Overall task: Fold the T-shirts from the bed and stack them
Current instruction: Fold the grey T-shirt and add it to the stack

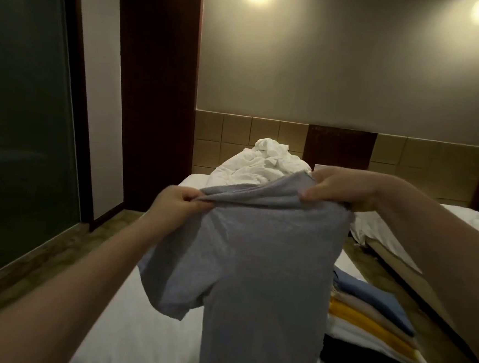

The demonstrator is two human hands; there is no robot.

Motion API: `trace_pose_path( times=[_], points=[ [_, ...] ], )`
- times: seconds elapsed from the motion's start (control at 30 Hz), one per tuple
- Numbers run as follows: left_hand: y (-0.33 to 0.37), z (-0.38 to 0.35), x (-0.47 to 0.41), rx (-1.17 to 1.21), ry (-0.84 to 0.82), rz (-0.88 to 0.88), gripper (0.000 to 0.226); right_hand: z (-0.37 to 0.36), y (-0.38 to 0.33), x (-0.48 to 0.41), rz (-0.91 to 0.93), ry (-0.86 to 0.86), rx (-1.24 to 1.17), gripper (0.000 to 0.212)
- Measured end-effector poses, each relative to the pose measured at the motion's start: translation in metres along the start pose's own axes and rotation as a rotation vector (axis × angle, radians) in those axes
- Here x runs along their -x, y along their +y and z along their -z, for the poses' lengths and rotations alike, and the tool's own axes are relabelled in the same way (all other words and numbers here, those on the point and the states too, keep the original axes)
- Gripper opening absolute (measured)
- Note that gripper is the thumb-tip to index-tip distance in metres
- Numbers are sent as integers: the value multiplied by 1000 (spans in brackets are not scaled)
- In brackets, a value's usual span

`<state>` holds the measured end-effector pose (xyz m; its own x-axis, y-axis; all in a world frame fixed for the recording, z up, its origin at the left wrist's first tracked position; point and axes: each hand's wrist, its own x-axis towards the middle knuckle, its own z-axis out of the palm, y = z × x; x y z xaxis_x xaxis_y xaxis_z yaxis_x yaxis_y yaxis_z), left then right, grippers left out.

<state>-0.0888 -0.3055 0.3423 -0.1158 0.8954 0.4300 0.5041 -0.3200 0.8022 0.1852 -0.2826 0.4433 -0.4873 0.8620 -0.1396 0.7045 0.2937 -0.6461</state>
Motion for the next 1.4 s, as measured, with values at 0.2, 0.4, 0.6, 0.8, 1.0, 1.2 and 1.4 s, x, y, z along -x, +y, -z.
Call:
trace_pose_path(
  times=[0.2, 0.4, 0.6, 0.8, 1.0, 1.2, 1.4],
  points=[
    [11, 21, -12, -172, -225, -37, 16, 7, 12, -7, -134, -110, 247, 31],
    [11, 35, -34, -153, -437, 13, 23, 31, 29, -25, -108, -235, 22, 83],
    [-18, 15, -99, -542, -509, 106, 11, 37, 48, -98, -150, -138, -105, 56],
    [-59, -29, -227, -218, -173, 256, 22, 67, 50, -232, -154, 532, 471, 32],
    [-11, -21, -387, -272, 142, -160, 13, 174, 9, -308, 97, 1102, 413, 31],
    [9, -5, -414, -286, 188, -327, 21, 198, -6, -311, 148, 1196, 403, 26],
    [-35, -18, -327, -283, 72, -153, 19, 124, 39, -269, 143, 1081, 400, 14]
  ],
)
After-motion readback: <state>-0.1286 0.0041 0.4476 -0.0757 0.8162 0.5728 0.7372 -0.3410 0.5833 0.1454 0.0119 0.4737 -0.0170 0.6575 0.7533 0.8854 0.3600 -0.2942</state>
